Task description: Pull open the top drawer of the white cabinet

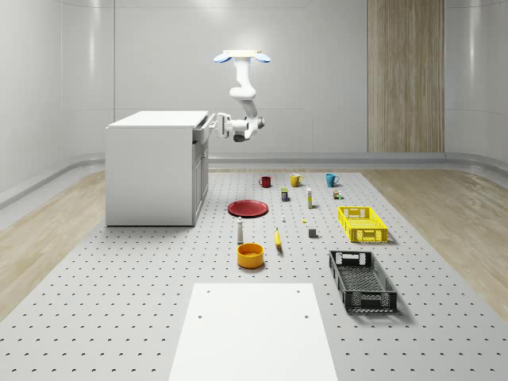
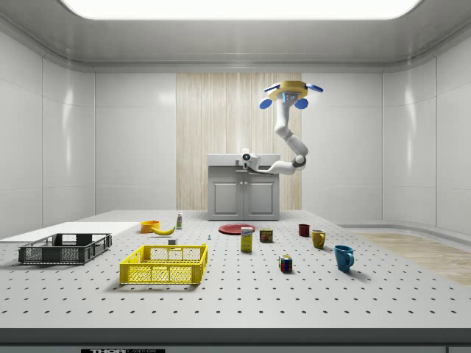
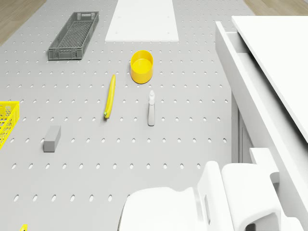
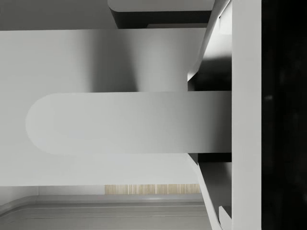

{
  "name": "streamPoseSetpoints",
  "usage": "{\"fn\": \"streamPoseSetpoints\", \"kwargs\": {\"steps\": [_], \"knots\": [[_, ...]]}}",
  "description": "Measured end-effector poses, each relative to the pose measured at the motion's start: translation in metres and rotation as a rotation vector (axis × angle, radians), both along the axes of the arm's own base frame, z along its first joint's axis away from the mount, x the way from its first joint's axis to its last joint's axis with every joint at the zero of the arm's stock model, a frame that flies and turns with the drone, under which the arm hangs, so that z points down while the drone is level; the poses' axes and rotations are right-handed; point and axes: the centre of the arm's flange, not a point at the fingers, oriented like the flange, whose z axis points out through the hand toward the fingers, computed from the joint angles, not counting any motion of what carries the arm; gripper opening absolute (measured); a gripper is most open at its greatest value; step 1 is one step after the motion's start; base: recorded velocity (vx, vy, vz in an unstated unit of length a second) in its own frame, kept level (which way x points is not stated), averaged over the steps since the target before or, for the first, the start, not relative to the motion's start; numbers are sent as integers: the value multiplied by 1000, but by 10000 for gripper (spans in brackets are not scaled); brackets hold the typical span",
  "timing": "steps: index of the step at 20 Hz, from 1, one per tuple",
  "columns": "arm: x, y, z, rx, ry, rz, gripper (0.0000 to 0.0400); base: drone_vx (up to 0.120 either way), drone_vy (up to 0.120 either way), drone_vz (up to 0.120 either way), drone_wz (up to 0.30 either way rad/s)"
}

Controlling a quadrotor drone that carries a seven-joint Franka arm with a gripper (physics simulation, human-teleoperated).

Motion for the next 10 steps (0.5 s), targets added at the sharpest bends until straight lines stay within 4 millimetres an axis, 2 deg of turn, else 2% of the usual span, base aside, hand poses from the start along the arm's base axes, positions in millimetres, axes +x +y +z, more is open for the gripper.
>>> {"fn": "streamPoseSetpoints", "kwargs": {"steps": [10], "knots": [[0,-23,0,1,4,0,113,0,0,0,0]]}}
